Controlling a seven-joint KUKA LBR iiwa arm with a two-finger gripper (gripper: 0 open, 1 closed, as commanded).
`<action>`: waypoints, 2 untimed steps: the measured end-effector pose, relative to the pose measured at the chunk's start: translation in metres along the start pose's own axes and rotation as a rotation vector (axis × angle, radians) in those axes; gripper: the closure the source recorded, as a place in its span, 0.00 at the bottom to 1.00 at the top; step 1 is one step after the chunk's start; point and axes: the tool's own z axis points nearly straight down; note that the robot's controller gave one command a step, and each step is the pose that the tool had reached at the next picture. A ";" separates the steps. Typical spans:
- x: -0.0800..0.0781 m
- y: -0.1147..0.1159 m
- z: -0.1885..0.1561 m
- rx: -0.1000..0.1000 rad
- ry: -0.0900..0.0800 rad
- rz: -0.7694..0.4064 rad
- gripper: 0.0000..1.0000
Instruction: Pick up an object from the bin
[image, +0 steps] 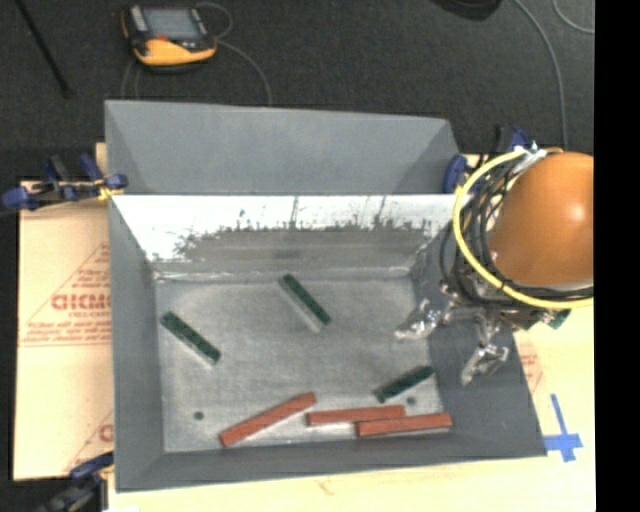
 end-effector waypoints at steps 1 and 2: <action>0.000 0.000 0.000 0.000 0.000 0.000 0.00; -0.002 0.000 0.036 0.009 -0.002 -0.054 0.00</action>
Offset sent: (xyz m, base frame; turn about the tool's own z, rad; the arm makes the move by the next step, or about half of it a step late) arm -0.0043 0.0081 -0.1405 -0.1923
